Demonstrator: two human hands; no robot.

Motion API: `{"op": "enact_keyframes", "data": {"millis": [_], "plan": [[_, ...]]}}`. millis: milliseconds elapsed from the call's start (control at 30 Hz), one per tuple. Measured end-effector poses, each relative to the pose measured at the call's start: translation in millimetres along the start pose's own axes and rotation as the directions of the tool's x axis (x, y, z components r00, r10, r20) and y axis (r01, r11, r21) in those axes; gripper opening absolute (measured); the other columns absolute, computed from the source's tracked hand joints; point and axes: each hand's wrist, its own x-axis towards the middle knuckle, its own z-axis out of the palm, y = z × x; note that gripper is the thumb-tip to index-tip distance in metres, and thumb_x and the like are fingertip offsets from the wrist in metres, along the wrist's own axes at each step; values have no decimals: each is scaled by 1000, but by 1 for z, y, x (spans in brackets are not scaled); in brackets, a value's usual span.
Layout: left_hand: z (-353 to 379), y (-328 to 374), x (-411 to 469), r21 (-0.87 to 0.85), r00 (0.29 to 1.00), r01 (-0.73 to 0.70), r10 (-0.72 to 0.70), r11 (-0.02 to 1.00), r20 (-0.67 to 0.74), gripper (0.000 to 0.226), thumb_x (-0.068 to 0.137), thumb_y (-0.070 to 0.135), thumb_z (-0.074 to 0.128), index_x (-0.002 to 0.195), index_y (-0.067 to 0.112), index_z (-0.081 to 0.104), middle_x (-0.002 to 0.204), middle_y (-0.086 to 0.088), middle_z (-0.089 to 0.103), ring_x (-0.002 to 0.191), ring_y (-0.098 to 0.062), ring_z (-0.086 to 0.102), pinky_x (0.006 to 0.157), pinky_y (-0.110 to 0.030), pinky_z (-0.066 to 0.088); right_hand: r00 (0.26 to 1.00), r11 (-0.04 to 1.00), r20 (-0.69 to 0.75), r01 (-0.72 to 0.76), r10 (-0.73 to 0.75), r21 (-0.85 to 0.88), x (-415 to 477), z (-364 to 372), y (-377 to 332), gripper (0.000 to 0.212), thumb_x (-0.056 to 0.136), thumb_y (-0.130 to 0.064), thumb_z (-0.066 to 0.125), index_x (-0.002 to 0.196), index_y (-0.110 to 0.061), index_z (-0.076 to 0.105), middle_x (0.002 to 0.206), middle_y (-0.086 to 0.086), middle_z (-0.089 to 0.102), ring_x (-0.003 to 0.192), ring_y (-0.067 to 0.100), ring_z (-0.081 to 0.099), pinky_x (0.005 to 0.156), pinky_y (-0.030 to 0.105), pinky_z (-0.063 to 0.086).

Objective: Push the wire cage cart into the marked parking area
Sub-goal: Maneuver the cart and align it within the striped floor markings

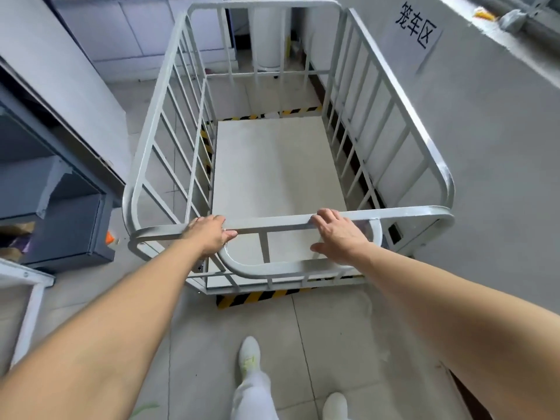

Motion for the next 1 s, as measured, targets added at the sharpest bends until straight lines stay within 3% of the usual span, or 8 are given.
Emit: {"op": "enact_keyframes", "data": {"millis": [167, 267, 367, 533, 1000], "plan": [[-2, 9, 4, 51, 1000, 0, 0, 999, -11, 62, 90, 63, 41, 122, 10, 53, 129, -13, 56, 123, -32, 47, 104, -41, 36, 999, 998, -9, -49, 49, -47, 17, 6, 23, 49, 90, -32, 59, 133, -20, 40, 135, 4, 48, 130, 25, 42, 111, 34, 29], [3, 8, 9, 65, 1000, -7, 9, 998, -23, 59, 90, 65, 36, 115, 14, 55, 126, -10, 58, 121, -29, 51, 104, -43, 36, 993, 988, 18, -110, 113, -109, 30, 10, 32, 38, 91, -29, 56, 125, -15, 46, 126, 7, 56, 122, 27, 49, 103, 34, 34], [7, 8, 11, 104, 1000, 1, 2, 995, -28, 56, 92, 64, 33, 111, 15, 53, 124, -8, 61, 121, -28, 52, 104, -44, 34, 985, 976, -10, -175, 175, -128, 42, 16, 33, 24, 92, -13, 49, 116, -13, 50, 119, 8, 60, 115, 29, 52, 97, 35, 36], [6, 15, 17, 183, 1000, 18, -15, 983, -16, 55, 93, 61, 31, 117, 16, 51, 126, -9, 60, 123, -29, 50, 104, -45, 31, 988, 970, -45, -155, 149, -186, 50, 21, 39, 29, 85, 0, 44, 112, -11, 47, 113, 10, 61, 111, 31, 54, 97, 37, 34], [-2, 75, 44, 104, 998, 60, -58, 993, -26, 56, 94, 57, 33, 121, 11, 52, 129, -14, 58, 124, -32, 48, 104, -46, 29, 982, 951, -58, -187, 178, -245, 73, 9, 99, 35, 81, 0, 46, 113, -12, 42, 113, 8, 58, 111, 28, 51, 102, 36, 31]]}}
